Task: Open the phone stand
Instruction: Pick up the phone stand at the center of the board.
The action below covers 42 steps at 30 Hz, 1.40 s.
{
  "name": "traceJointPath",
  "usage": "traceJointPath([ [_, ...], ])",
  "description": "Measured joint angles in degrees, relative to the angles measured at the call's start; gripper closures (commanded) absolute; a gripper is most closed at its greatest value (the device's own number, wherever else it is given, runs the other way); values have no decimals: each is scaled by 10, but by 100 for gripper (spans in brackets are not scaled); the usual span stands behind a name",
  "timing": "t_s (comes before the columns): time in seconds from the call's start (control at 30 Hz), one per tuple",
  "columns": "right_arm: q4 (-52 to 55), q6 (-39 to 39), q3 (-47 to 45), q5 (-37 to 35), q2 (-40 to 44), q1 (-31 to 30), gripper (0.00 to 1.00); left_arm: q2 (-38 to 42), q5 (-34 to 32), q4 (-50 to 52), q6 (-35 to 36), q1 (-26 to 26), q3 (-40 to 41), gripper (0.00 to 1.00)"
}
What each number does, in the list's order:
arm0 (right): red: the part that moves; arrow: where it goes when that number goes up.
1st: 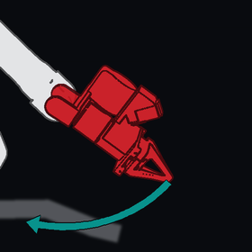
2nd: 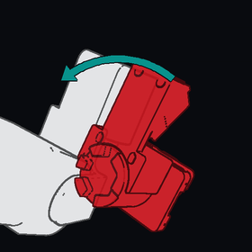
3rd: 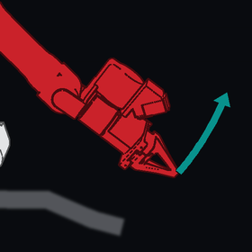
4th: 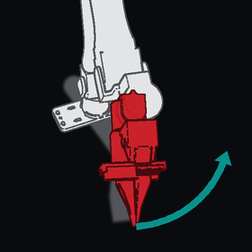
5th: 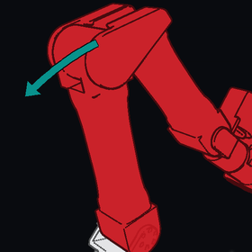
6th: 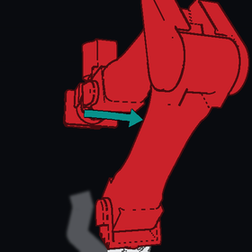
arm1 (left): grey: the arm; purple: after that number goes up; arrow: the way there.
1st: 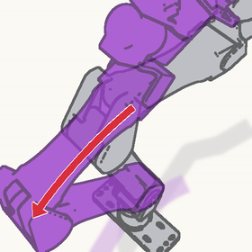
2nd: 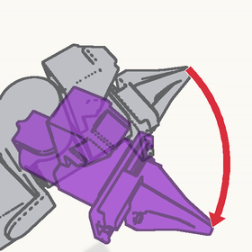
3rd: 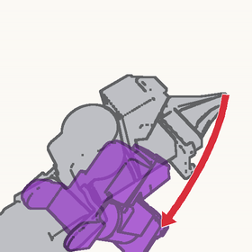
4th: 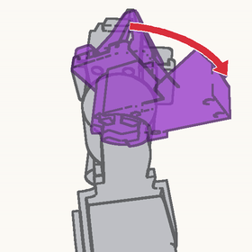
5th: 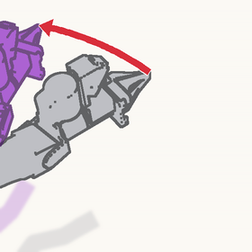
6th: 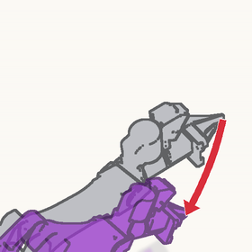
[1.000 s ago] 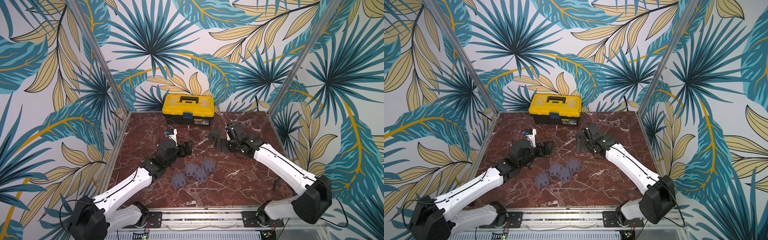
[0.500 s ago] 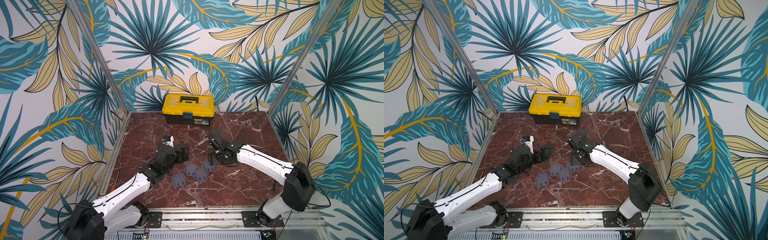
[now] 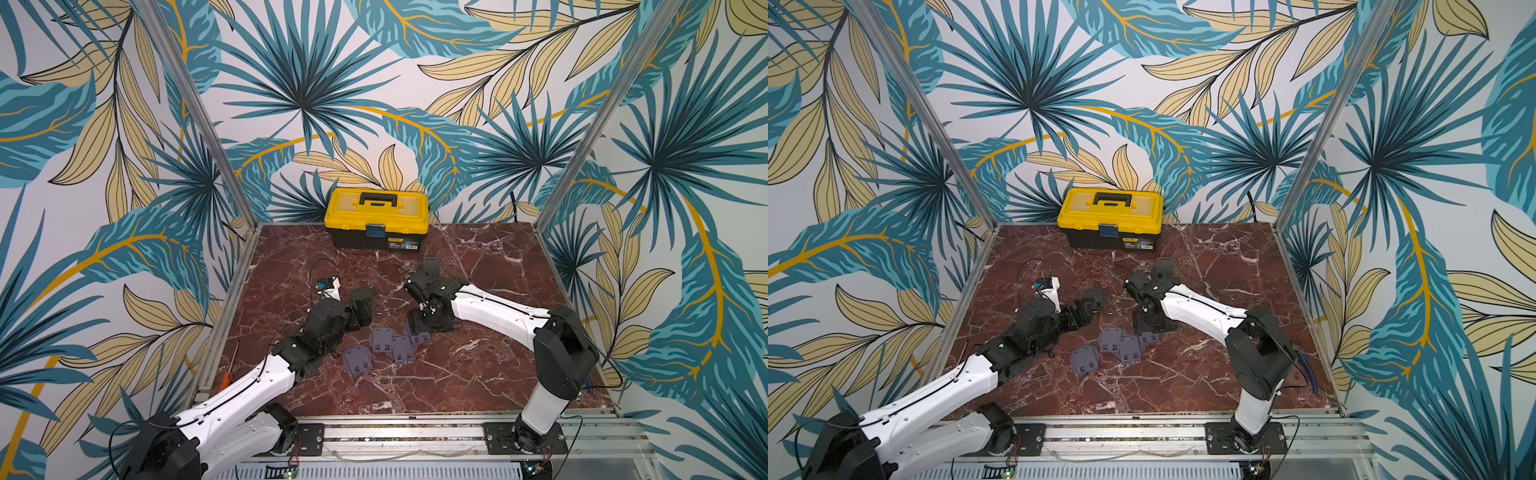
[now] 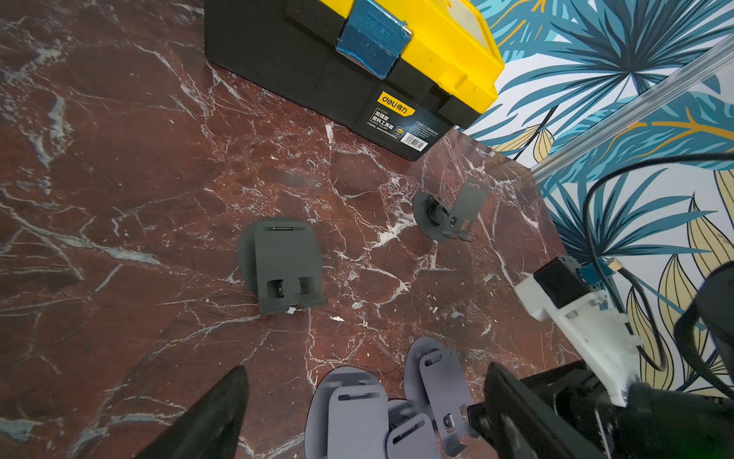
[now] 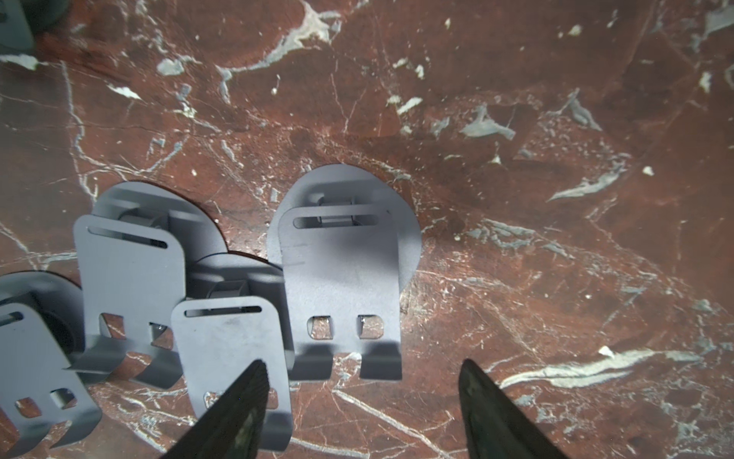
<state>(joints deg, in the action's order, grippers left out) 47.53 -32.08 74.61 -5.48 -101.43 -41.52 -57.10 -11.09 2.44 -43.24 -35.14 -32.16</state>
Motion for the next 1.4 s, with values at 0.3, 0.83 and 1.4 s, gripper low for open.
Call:
traceJointPath([
  [0.3, 7, 11, 35, 13, -45, -4, 24, 0, -5, 0, -3, 0, 1, 7],
  [0.83, 37, 17, 75, 3, -101, -5, 23, 15, -16, 0, -11, 0, 19, 7],
  [1.4, 41, 16, 97, -1, -132, -1, 24, 19, -20, 0, -11, 0, 19, 7],
])
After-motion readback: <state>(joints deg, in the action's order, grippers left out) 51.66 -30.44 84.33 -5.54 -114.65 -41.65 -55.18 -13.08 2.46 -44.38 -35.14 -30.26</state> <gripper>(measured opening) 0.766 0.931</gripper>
